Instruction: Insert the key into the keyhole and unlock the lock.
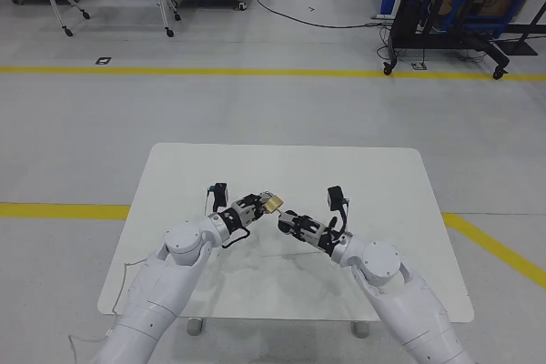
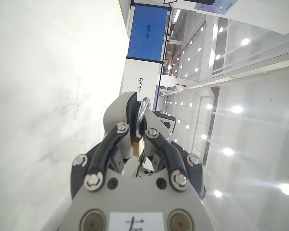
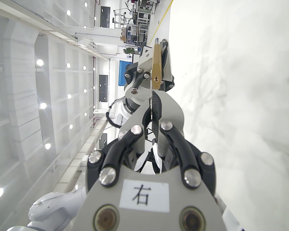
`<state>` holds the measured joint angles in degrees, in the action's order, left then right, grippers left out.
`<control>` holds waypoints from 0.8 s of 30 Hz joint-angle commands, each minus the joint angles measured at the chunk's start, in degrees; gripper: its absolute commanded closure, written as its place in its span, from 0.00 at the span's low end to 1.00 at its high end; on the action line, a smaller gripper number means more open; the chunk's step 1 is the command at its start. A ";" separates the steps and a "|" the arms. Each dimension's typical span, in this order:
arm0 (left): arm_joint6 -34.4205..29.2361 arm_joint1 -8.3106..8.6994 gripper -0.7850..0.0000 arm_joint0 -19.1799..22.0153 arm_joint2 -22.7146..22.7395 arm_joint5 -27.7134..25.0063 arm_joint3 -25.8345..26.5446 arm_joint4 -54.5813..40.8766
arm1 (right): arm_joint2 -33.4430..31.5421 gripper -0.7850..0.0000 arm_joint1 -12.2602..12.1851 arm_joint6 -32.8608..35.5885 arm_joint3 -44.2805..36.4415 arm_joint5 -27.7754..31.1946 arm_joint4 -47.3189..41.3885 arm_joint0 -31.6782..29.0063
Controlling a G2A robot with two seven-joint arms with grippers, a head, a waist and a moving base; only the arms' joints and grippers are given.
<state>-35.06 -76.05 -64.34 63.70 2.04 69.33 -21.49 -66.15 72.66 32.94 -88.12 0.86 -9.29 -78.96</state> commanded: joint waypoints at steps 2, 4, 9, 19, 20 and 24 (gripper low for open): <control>-0.49 0.06 1.00 0.00 0.24 -0.49 0.04 -0.11 | 0.14 1.00 -0.04 0.20 0.15 -0.74 0.35 0.34; -0.59 0.10 1.00 0.01 0.36 -0.49 0.05 -0.12 | 0.23 1.00 -0.06 -0.09 0.26 -1.00 0.79 0.51; -0.68 0.10 1.00 -0.05 0.44 -0.78 0.13 -0.43 | 0.34 1.00 -0.09 -0.47 0.32 -1.02 0.89 0.66; 0.54 0.16 1.00 -0.20 1.27 -0.22 0.17 -1.49 | 0.51 1.00 -0.23 -0.58 -0.25 -1.09 1.47 0.61; 0.52 0.17 1.00 -0.23 1.31 -0.20 0.23 -1.48 | 0.54 1.00 -0.25 -0.50 -0.29 -1.16 1.47 0.55; 0.33 0.20 1.00 -0.39 1.14 -0.04 0.52 -1.14 | 0.63 1.00 -0.33 -0.65 -0.65 -1.14 2.06 0.46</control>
<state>-34.67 -75.85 -64.68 64.94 1.96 69.80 -22.77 -65.54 72.35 32.39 -88.68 -0.31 -7.38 -78.48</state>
